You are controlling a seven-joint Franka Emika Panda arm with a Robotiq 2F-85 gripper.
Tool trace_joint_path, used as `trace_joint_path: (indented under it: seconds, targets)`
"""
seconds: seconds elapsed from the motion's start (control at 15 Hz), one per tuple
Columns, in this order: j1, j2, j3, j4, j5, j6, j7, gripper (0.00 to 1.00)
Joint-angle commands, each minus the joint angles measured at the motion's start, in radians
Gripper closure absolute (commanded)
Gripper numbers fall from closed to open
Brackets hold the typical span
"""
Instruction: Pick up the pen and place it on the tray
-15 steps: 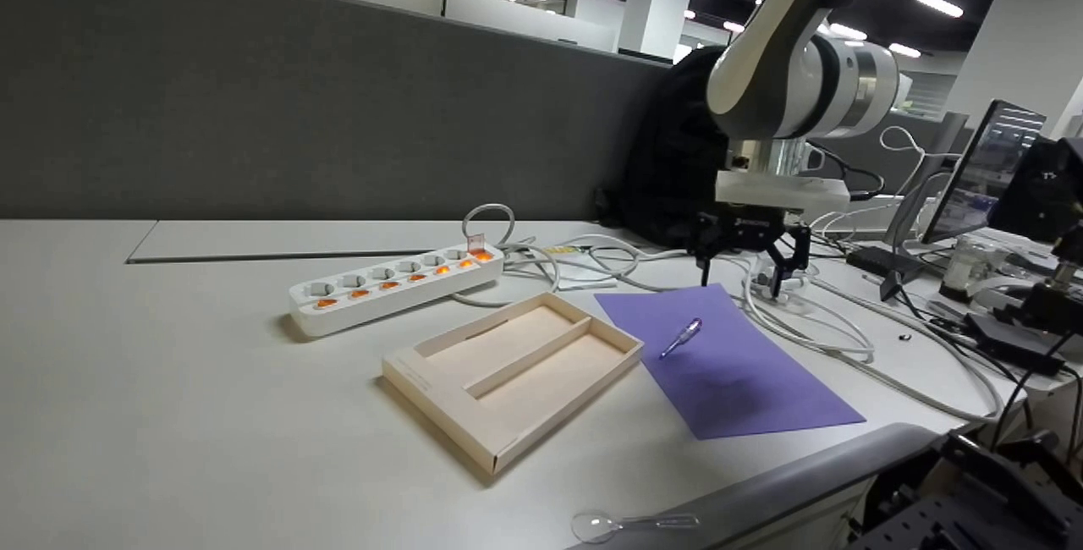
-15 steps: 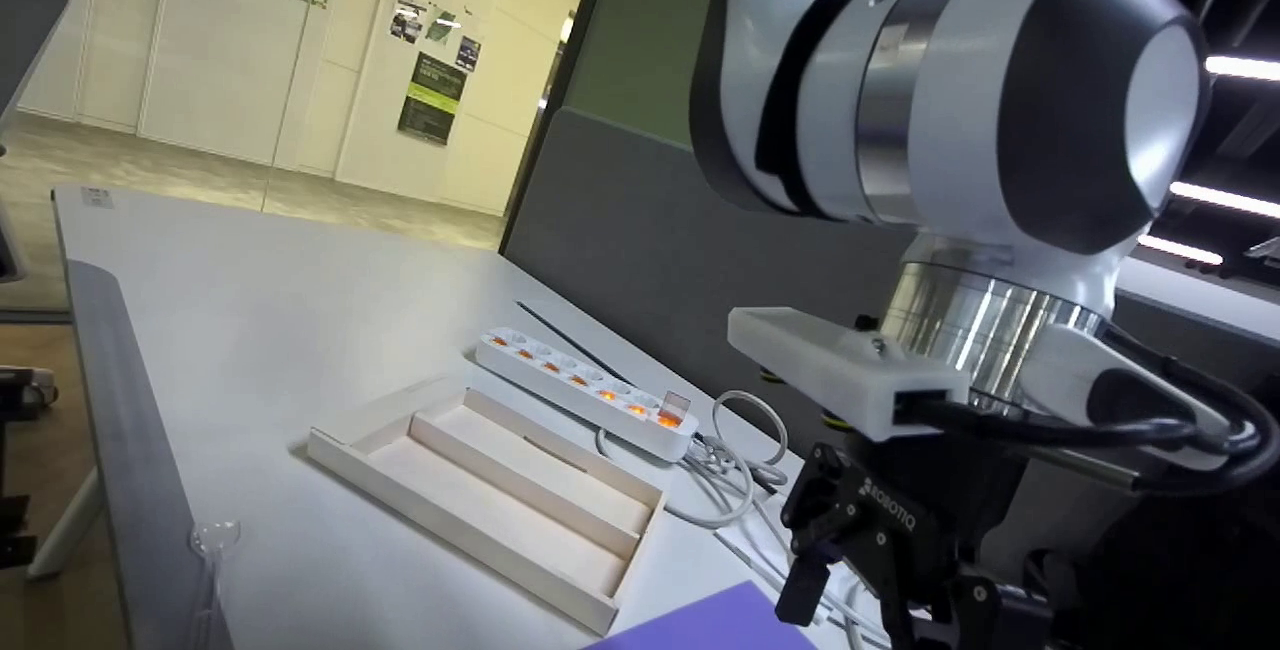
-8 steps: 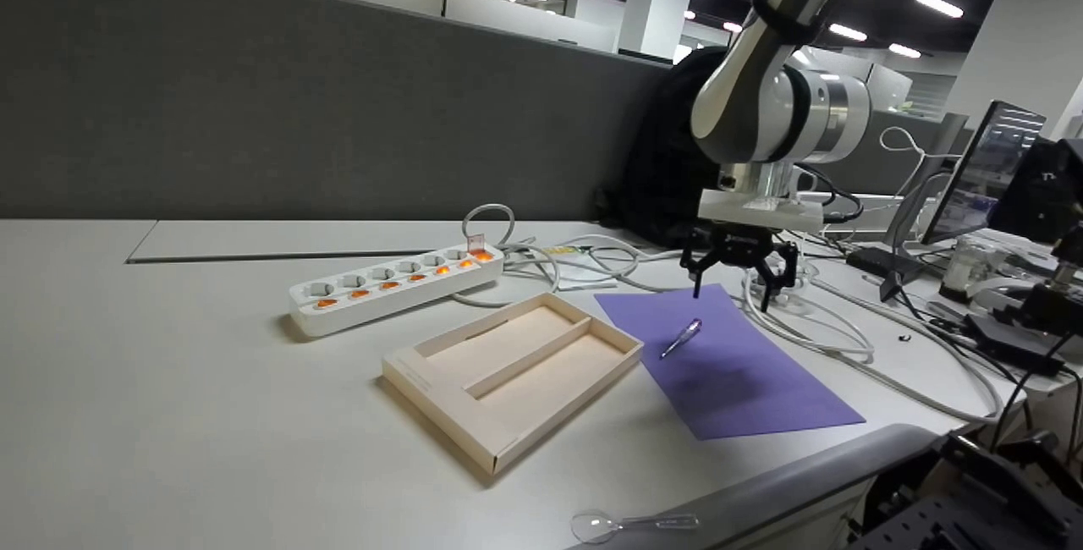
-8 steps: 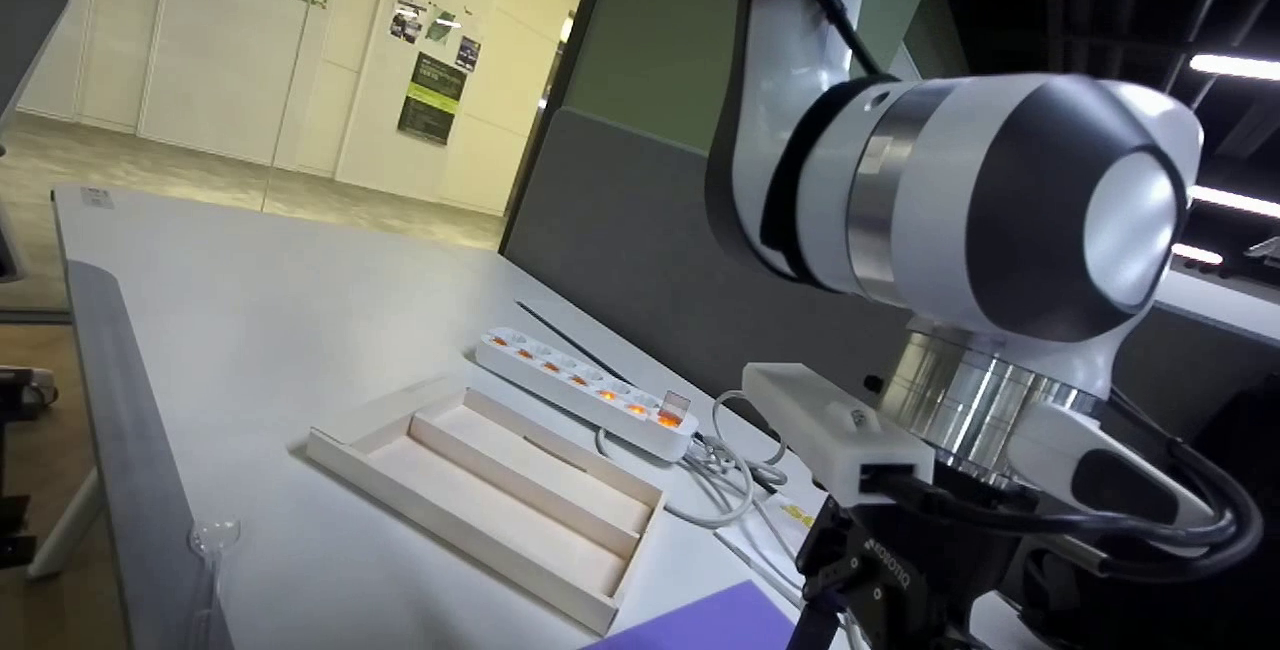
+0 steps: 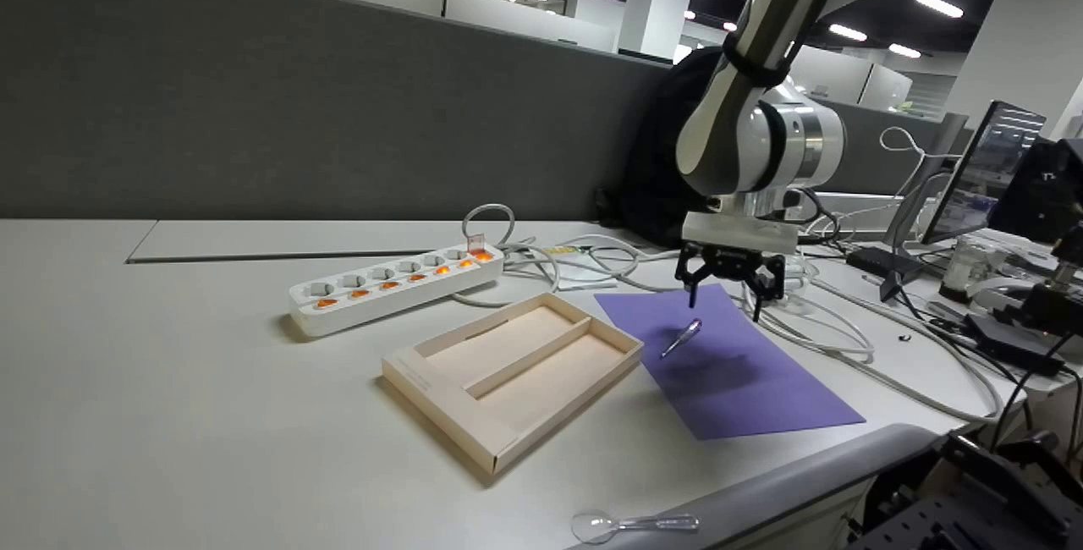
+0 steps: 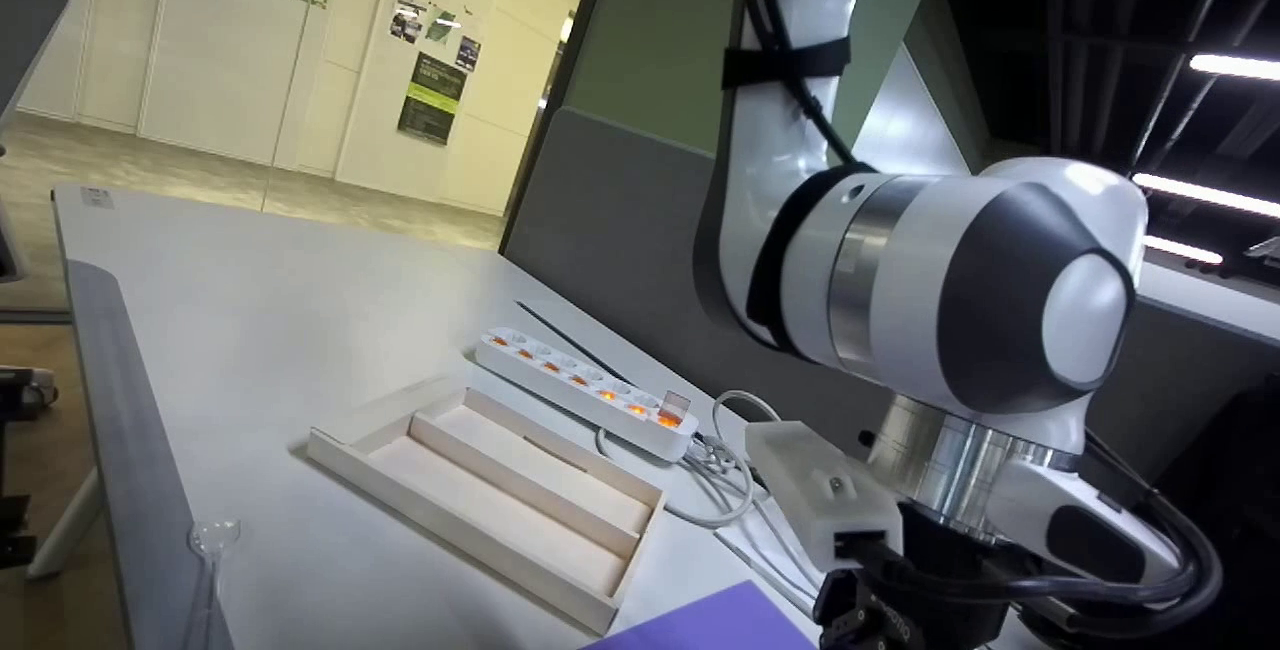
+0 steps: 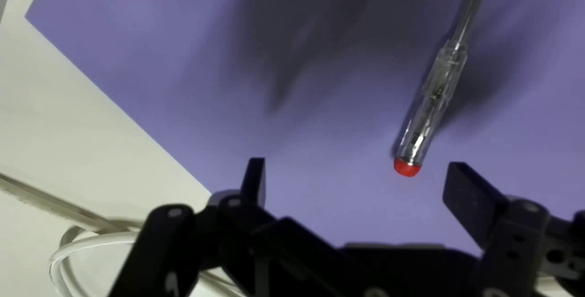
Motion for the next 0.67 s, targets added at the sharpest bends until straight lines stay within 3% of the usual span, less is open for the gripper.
trace_joint_path:
  seconds: [0.0,0.4,0.47,0.6]
  targets:
    - [0.069,0.072,-0.056,0.027,0.002,0.053,0.084,0.00]
    - [0.117,0.125,-0.072,0.011,0.105,0.190,0.136,0.00]
    - [0.112,0.125,-0.061,0.009,0.132,0.196,0.132,0.25]
    - [0.122,0.131,-0.062,0.006,0.169,0.214,0.130,0.32]
